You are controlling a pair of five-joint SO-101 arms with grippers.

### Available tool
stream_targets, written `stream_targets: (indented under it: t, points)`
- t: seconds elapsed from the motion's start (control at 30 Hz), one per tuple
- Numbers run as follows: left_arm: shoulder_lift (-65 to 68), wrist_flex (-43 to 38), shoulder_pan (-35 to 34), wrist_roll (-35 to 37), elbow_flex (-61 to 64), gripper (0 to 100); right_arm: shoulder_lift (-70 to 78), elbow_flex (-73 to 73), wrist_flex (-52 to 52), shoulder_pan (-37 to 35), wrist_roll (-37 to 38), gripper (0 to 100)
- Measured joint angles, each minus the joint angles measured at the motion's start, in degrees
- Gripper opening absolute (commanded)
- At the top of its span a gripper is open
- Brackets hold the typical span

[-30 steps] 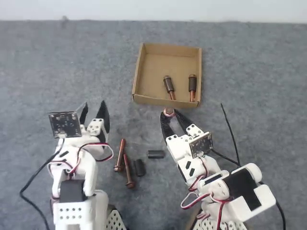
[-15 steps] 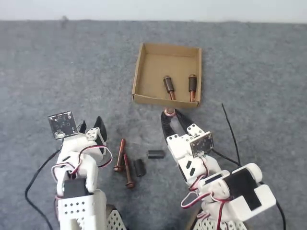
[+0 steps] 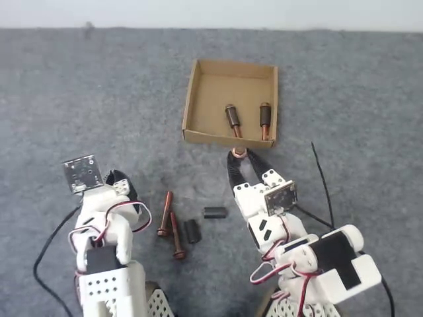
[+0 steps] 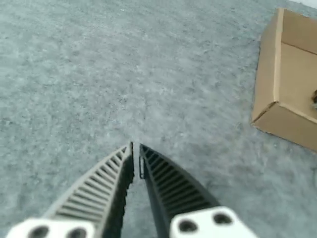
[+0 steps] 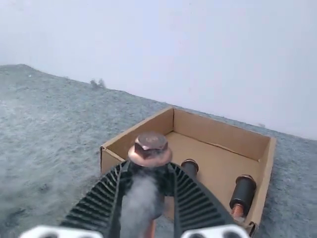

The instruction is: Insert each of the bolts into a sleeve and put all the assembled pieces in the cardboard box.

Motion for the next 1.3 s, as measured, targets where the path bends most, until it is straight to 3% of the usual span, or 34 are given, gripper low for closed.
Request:
stream_targets:
  t: [0.33, 0.5, 0.7, 0.97, 1.3]
  points:
    - [0.0, 1.2, 0.2, -0.3, 0.0, 2, -1.3, 0.0, 0.9, 0.3, 2.7, 0.6]
    - [0.0, 1.5, 0.2, -0.3, 0.0, 2, -9.7, -0.1, 10.7, 2.5, 2.7, 0.6]
    - [0.0, 1.5, 0.2, -0.3, 0.0, 2, -26.6, -0.9, 34.1, 6.0, 2.7, 0.6]
    - [0.0, 1.5, 0.2, -1.3, 0.0, 2, -50.5, -8.0, 73.1, 6.4, 2.7, 0.6]
    - [0.0, 1.5, 0.2, -2.7, 0.0, 2, -49.8, -34.1, 112.4, 6.4, 2.9, 0.6]
